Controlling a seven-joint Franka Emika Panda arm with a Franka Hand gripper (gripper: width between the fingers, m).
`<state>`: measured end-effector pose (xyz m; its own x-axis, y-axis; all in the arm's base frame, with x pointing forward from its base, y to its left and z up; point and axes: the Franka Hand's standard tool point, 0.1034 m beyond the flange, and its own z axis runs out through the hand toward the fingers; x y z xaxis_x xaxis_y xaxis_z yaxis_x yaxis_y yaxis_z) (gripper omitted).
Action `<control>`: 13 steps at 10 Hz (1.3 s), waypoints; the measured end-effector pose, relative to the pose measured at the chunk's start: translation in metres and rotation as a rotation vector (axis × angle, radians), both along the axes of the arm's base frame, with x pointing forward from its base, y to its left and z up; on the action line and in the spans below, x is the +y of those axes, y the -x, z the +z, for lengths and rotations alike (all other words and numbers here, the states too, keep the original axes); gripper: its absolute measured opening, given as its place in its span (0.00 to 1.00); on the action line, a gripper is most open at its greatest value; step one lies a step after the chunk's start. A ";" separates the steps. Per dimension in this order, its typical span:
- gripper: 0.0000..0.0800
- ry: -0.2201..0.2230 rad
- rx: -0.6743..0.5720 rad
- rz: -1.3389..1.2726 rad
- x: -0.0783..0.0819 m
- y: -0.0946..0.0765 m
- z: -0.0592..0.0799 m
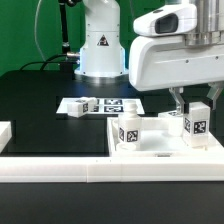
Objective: Assemble one leg
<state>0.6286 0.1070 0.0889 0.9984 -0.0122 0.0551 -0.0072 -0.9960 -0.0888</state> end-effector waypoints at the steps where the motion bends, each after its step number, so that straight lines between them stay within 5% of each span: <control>1: 0.35 -0.007 0.003 -0.128 0.000 0.001 0.000; 4: 0.36 -0.042 0.026 -0.512 0.001 0.001 -0.001; 8: 0.36 -0.060 0.044 -0.645 0.001 0.001 -0.001; 9: 0.59 -0.052 0.035 -0.574 0.003 0.001 -0.001; 10: 0.59 -0.052 0.028 -0.525 0.004 0.001 0.000; 11: 0.76 -0.046 0.021 -0.450 0.004 0.001 -0.001; 13: 0.80 -0.036 0.007 -0.307 0.004 0.001 -0.001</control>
Offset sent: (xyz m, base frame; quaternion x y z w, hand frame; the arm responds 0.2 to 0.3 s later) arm -0.0037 0.0035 -0.0205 -0.0196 -0.0098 0.3197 0.9473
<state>0.6275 0.1108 0.0881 0.9482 -0.3148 0.0422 -0.3078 -0.9435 -0.1231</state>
